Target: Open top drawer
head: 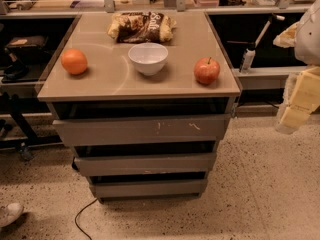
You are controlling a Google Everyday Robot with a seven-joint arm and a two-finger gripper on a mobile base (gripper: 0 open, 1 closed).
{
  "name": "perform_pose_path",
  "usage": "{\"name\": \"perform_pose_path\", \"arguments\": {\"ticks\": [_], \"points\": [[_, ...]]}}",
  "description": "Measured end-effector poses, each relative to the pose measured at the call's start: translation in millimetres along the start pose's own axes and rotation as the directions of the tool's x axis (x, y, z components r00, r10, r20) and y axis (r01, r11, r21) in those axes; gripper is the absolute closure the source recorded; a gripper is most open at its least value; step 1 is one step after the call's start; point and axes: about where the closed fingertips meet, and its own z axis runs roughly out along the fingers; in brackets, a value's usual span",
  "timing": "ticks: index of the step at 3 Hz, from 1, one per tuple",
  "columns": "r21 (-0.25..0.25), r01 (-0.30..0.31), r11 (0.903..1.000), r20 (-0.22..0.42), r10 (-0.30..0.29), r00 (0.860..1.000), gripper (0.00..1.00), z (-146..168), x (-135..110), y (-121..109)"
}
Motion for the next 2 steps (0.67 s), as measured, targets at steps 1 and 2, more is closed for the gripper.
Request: {"name": "perform_pose_path", "arguments": {"ticks": [1,2], "points": [[0.0,0.0,1.0,0.0,0.0,1.0,0.0,0.0,0.0,0.0],[0.001,0.014,0.9999,0.012,-0.014,1.0,0.0,4.2,-3.5,2.0]]}}
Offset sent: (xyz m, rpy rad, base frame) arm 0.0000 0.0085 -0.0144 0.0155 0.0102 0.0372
